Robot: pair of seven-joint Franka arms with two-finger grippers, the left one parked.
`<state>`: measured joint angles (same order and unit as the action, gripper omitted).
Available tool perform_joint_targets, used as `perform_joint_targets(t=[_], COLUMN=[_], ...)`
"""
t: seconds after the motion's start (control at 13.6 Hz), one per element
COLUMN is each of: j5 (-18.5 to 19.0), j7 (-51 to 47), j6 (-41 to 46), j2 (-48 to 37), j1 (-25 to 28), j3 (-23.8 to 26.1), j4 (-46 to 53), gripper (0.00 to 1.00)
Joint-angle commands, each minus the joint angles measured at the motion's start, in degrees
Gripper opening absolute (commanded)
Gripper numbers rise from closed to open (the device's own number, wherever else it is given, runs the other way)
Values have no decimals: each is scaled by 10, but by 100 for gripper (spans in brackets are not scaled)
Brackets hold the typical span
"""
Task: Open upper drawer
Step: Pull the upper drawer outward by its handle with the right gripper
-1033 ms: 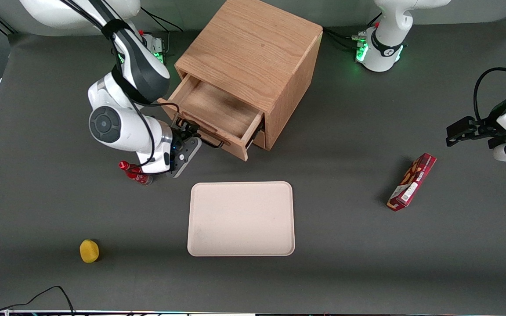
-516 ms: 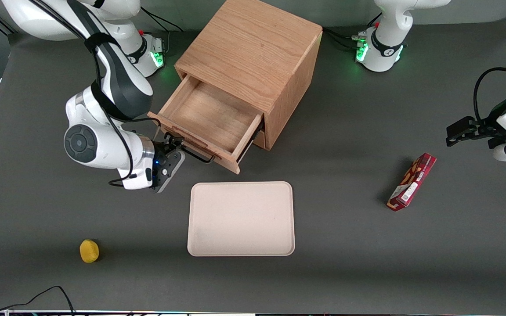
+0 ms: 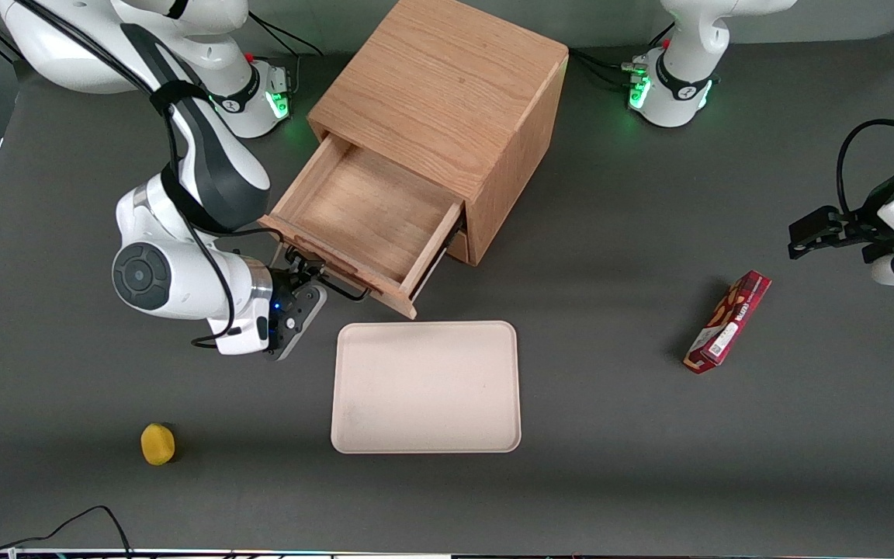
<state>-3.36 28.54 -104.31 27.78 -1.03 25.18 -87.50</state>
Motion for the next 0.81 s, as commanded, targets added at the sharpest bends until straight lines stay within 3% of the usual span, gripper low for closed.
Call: perform_joint_targets(t=[0.0,0.74], j5=[27,66], j7=[9,14], j6=[14,57], j2=[26,75], j1=[5,5], j3=[-2,-18], j4=[39,119], gripper=[100,100])
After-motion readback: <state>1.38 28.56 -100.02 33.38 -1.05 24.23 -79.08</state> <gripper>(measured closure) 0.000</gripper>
